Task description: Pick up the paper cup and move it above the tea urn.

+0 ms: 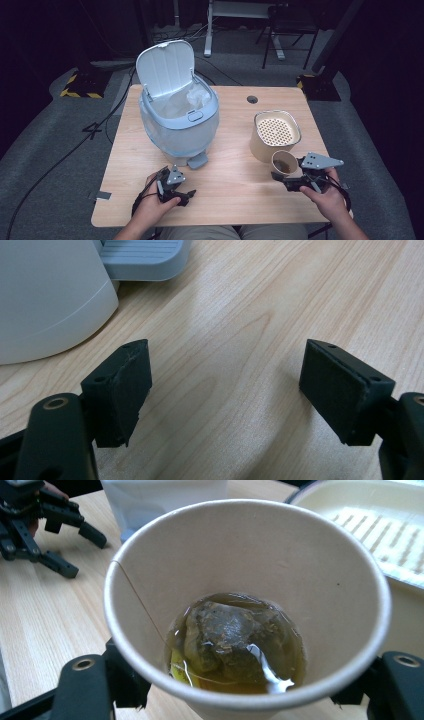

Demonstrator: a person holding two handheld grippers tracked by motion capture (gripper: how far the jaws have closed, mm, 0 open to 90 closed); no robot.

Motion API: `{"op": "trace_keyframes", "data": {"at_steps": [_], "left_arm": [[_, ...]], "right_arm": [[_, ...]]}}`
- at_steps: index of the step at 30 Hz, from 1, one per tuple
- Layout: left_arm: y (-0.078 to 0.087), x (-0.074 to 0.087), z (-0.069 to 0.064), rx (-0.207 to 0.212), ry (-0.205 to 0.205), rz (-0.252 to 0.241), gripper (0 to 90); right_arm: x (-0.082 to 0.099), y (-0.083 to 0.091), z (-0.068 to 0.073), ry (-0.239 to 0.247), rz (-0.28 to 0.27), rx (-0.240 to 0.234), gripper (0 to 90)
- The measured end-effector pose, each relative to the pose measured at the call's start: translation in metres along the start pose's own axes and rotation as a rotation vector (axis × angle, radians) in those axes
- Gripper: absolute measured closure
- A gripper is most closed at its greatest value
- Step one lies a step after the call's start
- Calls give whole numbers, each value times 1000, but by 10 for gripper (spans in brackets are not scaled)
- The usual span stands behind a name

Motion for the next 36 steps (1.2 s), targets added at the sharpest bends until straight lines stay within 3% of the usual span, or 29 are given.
{"op": "trace_keyframes", "data": {"at_steps": [11, 25, 36], "left_arm": [[0, 0, 1, 2, -4, 1, 214], [-1, 0, 1, 5, -7, 1, 212], [-1, 0, 1, 5, -2, -1, 212]], "right_arm": [[-40, 17, -12, 1, -8, 33, 292], [-83, 18, -55, -4, -19, 72, 293], [-101, 13, -82, 9, -23, 99, 293]]}}
Point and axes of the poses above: each handheld gripper's, and its own axes: y roughly backward along the jaws, x roughly out of its underside, z roughly to its left, the point moved 6 cm from there along -y, roughly forward along the jaws, and after that the axes turned 12 degrees about -x, right-handed, at the moved point
